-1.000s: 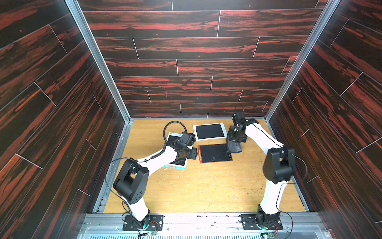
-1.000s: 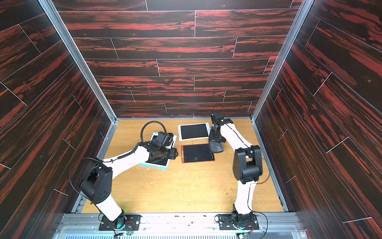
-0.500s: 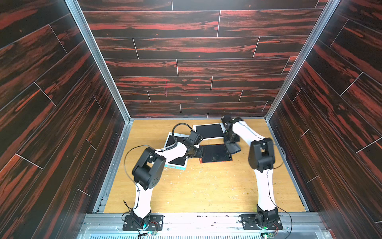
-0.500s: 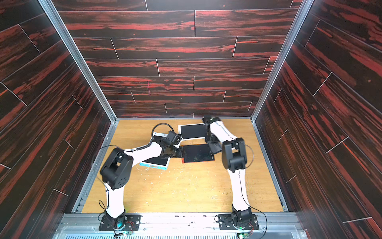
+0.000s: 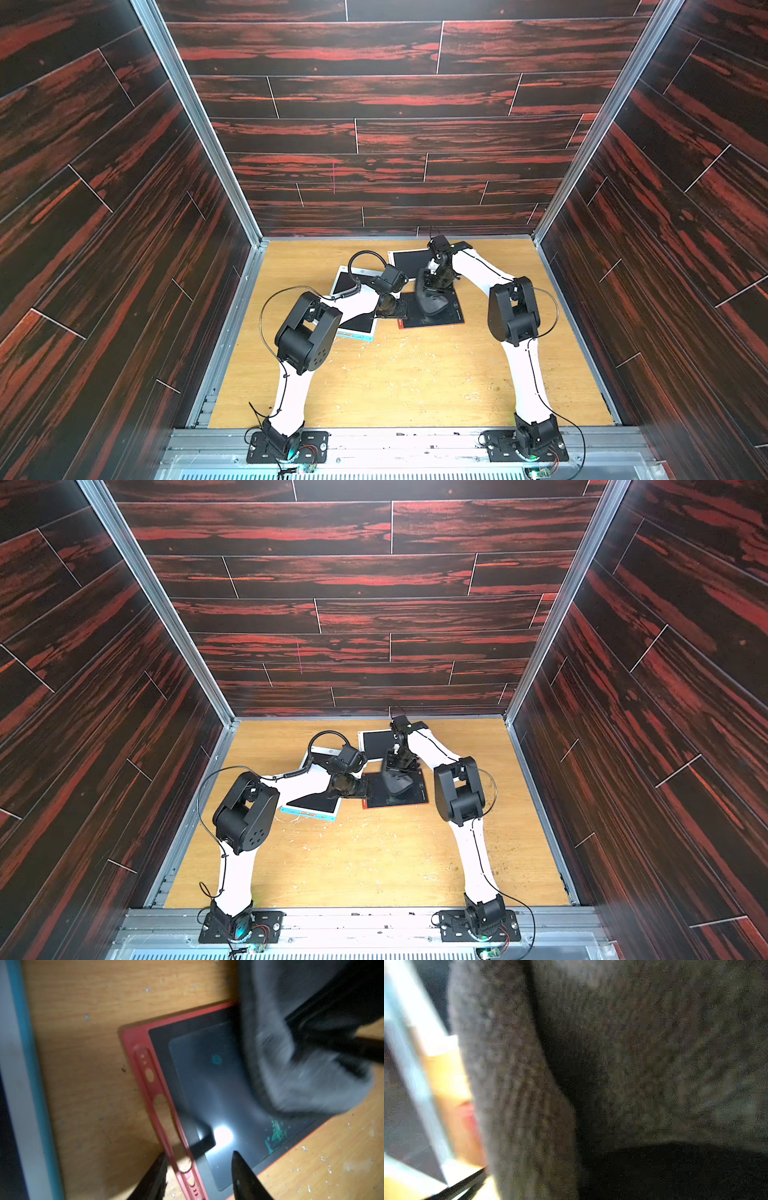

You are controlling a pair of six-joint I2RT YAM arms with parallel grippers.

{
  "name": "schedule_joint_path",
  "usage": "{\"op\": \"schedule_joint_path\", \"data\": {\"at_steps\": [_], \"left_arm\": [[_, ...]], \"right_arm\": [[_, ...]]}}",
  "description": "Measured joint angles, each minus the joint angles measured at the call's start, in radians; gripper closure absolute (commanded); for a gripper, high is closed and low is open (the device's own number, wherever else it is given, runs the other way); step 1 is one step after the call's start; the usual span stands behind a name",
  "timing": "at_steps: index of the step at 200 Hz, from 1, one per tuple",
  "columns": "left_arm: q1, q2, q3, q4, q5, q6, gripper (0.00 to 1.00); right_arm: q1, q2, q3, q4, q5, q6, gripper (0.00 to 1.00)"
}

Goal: Wipe the drawing tablet
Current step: Wipe the dirt from the drawing tablet.

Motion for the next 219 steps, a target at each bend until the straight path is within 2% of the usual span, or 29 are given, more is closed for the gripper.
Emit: {"op": "schedule_joint_path", "data": {"at_steps": [18, 42, 58, 82, 109, 126, 143, 165, 184, 204, 219], "left_arm": [[0.000, 0.000, 0.000, 0.000, -0.001, 0.000, 0.49], [0.000, 0.000, 0.000, 0.001, 0.000, 0.000, 0.49], [0.000, 0.000, 0.000, 0.003, 0.001, 0.000, 0.49], [0.000, 0.001, 0.000, 0.008, 0.003, 0.000, 0.49], [0.000, 0.002, 0.000, 0.009, 0.004, 0.000, 0.49], [0.000, 0.002, 0.000, 0.011, 0.004, 0.000, 0.49], [0.000, 0.005, 0.000, 0.018, 0.006, 0.000, 0.49], [0.001, 0.005, 0.000, 0.019, 0.007, -0.004, 0.49], [0.001, 0.006, 0.002, 0.013, 0.006, -0.003, 0.50], [0.005, 0.010, 0.007, 0.009, 0.008, 0.001, 0.59], [0.004, 0.024, 0.032, -0.012, -0.008, 0.015, 0.61]], "right_arm": [[0.009, 0.000, -0.023, 0.019, -0.077, 0.000, 1.00], [-0.006, -0.032, -0.094, 0.064, -0.084, 0.001, 1.00], [-0.044, -0.097, -0.203, 0.097, -0.060, 0.011, 1.00], [-0.158, -0.226, -0.396, 0.142, 0.001, 0.032, 1.00], [-0.227, -0.305, -0.504, 0.159, 0.061, 0.043, 1.00], [-0.190, -0.303, -0.499, 0.168, 0.071, 0.050, 1.00], [-0.108, -0.267, -0.449, 0.163, 0.060, 0.062, 1.00], [0.021, -0.192, -0.348, 0.179, -0.019, 0.084, 1.00], [0.095, -0.168, -0.329, 0.207, -0.083, 0.104, 1.00], [0.080, -0.179, -0.351, 0.214, -0.099, 0.108, 1.00], [0.046, -0.210, -0.394, 0.215, -0.094, 0.105, 1.00]]}}
